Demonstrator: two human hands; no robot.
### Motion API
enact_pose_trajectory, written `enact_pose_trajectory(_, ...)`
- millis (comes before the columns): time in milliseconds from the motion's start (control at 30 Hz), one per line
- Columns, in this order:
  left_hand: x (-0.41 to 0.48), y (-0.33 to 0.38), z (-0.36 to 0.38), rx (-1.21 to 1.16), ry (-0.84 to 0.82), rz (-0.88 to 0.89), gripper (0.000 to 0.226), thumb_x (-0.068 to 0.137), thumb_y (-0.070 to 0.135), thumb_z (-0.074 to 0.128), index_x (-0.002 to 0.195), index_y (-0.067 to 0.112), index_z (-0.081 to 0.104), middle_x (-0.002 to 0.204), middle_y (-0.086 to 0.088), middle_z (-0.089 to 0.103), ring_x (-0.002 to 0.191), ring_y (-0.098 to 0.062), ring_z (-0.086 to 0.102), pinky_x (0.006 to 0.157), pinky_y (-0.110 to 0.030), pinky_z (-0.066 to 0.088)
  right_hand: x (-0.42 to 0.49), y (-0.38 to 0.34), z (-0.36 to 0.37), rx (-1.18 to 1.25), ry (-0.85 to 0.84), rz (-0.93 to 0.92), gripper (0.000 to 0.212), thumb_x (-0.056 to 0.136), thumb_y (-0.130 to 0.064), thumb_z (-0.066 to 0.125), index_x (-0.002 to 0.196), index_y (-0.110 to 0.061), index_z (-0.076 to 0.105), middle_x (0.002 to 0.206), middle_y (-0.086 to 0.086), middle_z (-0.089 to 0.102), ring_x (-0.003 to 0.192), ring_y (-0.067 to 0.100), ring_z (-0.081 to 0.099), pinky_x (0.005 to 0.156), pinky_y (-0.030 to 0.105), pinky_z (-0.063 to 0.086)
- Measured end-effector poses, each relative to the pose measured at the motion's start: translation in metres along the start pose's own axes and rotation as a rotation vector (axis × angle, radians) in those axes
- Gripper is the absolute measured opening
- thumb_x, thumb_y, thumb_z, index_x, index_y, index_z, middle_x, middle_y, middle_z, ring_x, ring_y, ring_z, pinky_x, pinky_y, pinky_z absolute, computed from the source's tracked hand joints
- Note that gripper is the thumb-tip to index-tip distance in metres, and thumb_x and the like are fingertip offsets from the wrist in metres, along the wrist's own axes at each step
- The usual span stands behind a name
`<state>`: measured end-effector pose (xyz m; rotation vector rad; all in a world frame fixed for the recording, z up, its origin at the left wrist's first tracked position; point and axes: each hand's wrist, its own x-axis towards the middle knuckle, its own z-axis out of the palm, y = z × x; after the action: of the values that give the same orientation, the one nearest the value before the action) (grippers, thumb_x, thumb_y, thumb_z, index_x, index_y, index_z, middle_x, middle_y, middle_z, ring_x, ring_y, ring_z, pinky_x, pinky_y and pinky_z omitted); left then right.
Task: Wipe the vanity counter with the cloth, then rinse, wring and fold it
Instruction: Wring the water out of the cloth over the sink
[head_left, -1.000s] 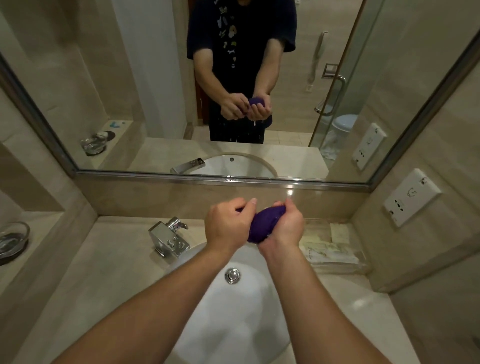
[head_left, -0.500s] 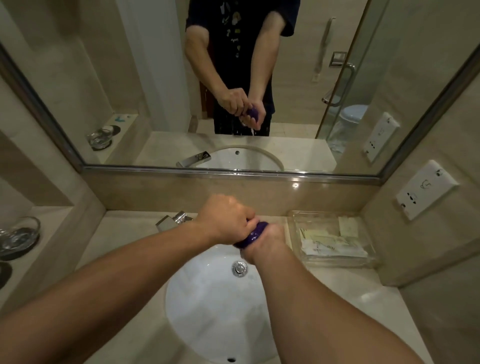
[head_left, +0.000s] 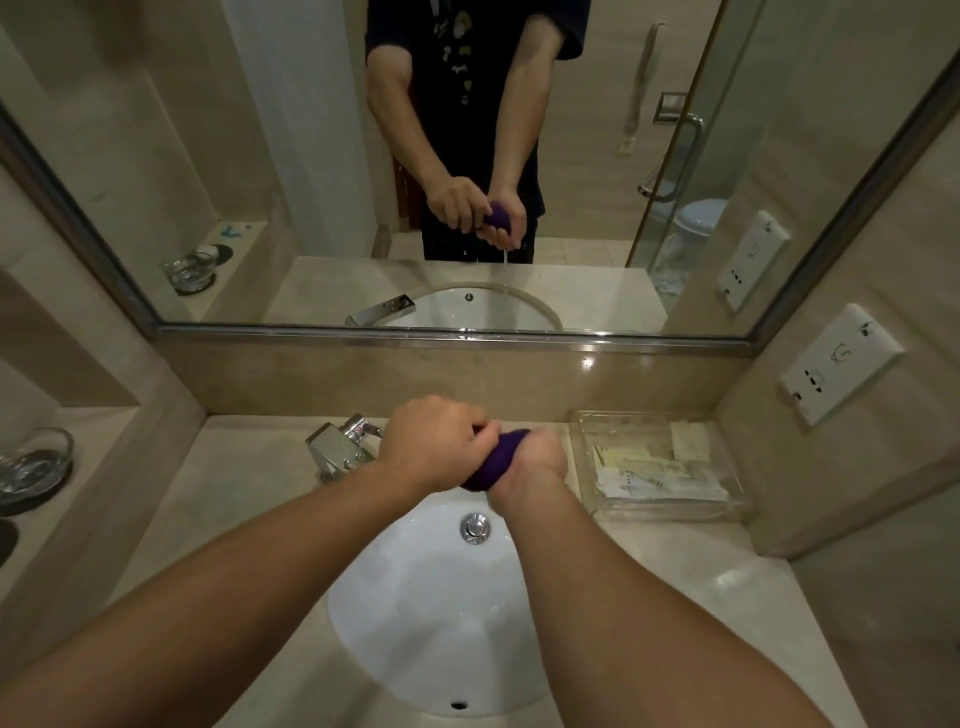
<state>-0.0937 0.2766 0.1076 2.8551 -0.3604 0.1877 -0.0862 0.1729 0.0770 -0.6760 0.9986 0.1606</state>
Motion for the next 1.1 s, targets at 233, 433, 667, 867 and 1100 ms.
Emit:
enact_pose_trajectory(233, -0.007, 0.000, -0.041, -1.711, -0.202, -0.769, 0.057, 0.097, 0.065, 0.039, 0.102, 0.014, 0.064, 0.094, -0.011, 0.074, 0.079, -0.027, 0.070, 0.067, -0.038, 0.058, -0.048, -0.072, 0.029, -0.221, -0.438, -0.466, 0.043, 0.100, -0.035, 0.053, 0.062, -0.015, 0.056, 0.054, 0.000, 0.050, 0.048, 0.016, 0.049, 0.054, 0.029, 0.044)
enact_pose_trajectory(433, -0.019, 0.034, -0.054, -2.225, -0.526, -0.779, 0.029, 0.086, 0.026, 0.053, 0.092, 0.009, 0.074, 0.084, -0.013, 0.072, 0.070, -0.029, 0.070, 0.072, -0.053, 0.060, -0.107, -0.109, 0.043, -0.688, -1.057, -0.791, 0.045, 0.096, -0.033, 0.051, 0.059, -0.009, 0.057, 0.053, 0.013, 0.053, 0.049, 0.027, 0.053, 0.057, 0.035, 0.047)
enact_pose_trajectory(667, -0.014, 0.037, -0.050, -2.178, -1.077, -0.628, 0.042, 0.092, 0.037, 0.052, 0.114, 0.005, 0.068, 0.101, -0.019, 0.067, 0.087, -0.035, 0.070, 0.064, -0.047, 0.062, -0.130, -0.125, 0.047, -1.258, -1.219, -1.084, 0.065, 0.107, -0.035, 0.025, 0.063, -0.001, 0.060, 0.054, 0.006, 0.058, 0.054, 0.016, 0.057, 0.065, 0.021, 0.047)
enact_pose_trajectory(867, 0.003, 0.063, -0.058, -2.152, -0.576, -0.882, 0.031, 0.087, 0.025, 0.044, 0.103, 0.006, 0.063, 0.084, -0.016, 0.067, 0.073, -0.030, 0.062, 0.062, -0.036, 0.057, -0.128, -0.124, 0.050, -1.510, -1.310, -1.177, 0.032, 0.101, -0.022, 0.041, 0.090, -0.011, 0.069, 0.076, -0.015, 0.068, 0.072, 0.002, 0.061, 0.072, 0.015, 0.043)
enact_pose_trajectory(1100, 0.022, 0.087, -0.070, -1.801, 0.144, -0.920, 0.017, 0.084, 0.026, 0.061, 0.070, 0.016, 0.063, 0.058, -0.002, 0.059, 0.048, -0.020, 0.053, 0.044, -0.023, 0.040, -0.112, -0.109, 0.036, -0.825, -0.894, -1.125, 0.040, 0.091, -0.005, 0.040, 0.114, -0.017, 0.071, 0.065, -0.003, 0.064, 0.065, 0.015, 0.060, 0.065, 0.031, 0.049)
